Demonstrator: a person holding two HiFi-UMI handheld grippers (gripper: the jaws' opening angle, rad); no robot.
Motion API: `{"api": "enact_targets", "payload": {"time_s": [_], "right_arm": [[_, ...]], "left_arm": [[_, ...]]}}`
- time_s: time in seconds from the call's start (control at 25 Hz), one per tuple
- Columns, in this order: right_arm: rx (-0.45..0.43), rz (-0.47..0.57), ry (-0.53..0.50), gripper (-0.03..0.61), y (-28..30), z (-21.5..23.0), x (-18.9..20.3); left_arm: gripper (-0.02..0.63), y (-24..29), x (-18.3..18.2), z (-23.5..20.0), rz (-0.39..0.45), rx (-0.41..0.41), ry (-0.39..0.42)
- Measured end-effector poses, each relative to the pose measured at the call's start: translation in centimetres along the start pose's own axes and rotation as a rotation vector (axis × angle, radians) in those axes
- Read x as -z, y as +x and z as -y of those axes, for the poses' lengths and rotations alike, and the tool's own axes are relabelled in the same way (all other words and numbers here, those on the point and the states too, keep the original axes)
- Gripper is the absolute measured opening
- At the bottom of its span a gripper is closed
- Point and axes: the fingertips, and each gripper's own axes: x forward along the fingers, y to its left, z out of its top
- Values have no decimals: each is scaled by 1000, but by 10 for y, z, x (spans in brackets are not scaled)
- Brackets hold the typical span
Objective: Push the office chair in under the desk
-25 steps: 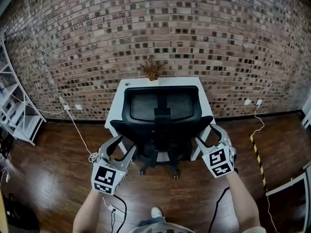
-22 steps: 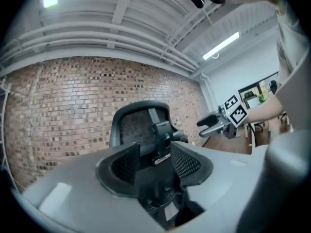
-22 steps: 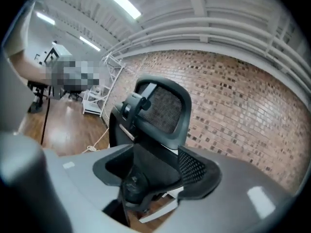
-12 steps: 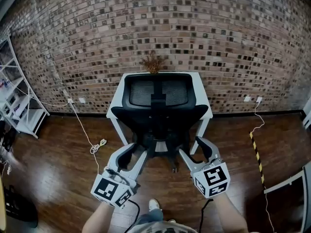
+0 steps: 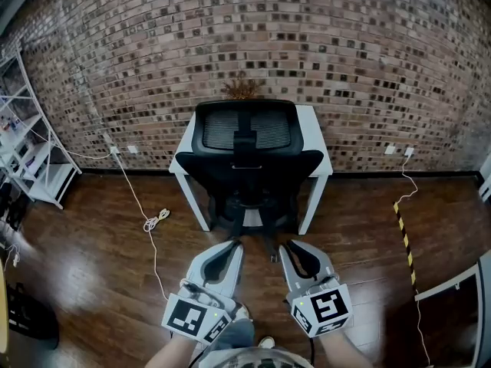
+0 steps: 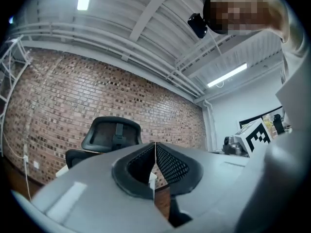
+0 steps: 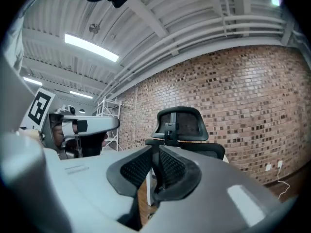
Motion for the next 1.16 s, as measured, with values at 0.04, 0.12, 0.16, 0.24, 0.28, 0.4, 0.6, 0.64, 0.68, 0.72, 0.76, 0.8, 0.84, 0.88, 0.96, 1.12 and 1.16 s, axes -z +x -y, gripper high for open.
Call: {"api": "enact_targets", "payload": {"time_s": [0.04, 0.12, 0.16, 0.24, 0.28, 0.4, 0.6, 0.64, 0.68, 0.72, 0.76, 0.8, 0.84, 0.88, 0.96, 1.12, 1.16], "right_arm": [[-2, 11, 12, 22, -4, -3, -1], [-18, 22, 30, 5, -9, -13, -2], [-29, 22, 33, 5, -10, -18, -2], [-45, 18, 33, 5, -12, -26, 0], [-49, 17, 34, 5, -13, -29, 1], [-48, 18, 37, 5, -18, -32, 2], [-46, 29, 28, 5, -22, -36, 1], [-46, 33, 24, 5, -23, -36, 1], [-47, 36, 21, 5, -23, -37, 2], [-48, 37, 20, 5, -23, -38, 3], [-50, 38, 22, 5, -23, -39, 3], [-52, 37, 24, 5, -23, -40, 3], [-54, 37, 28, 5, -23, -41, 2], [-55, 35, 31, 5, -23, -42, 1], [-53, 29, 30, 5, -23, -42, 2], [-56, 24, 28, 5, -23, -43, 1], [-56, 23, 28, 5, -23, -44, 0]], "left_arm": [[17, -3, 2, 4, -4, -8, 1], [17, -8, 5, 11, -10, -14, -7], [17, -10, 6, 14, -14, -17, -12], [17, -15, 8, 19, -21, -28, -17], [17, -17, 9, 20, -24, -34, -19], [17, -21, 14, 26, -34, -46, -27], [17, -25, 22, 27, -56, -66, -22], [17, -25, 24, 28, -57, -67, -22], [17, -26, 26, 29, -59, -68, -22], [17, -26, 27, 29, -61, -68, -21], [17, -27, 28, 30, -66, -67, -18], [15, -27, 29, 31, -71, -66, -16], [15, -27, 29, 32, -74, -63, -14], [15, -27, 28, 32, -76, -62, -13], [15, -28, 27, 32, -78, -63, -12], [15, -27, 23, 32, -79, -65, -13], [15, -27, 23, 32, -79, -66, -14]]}}
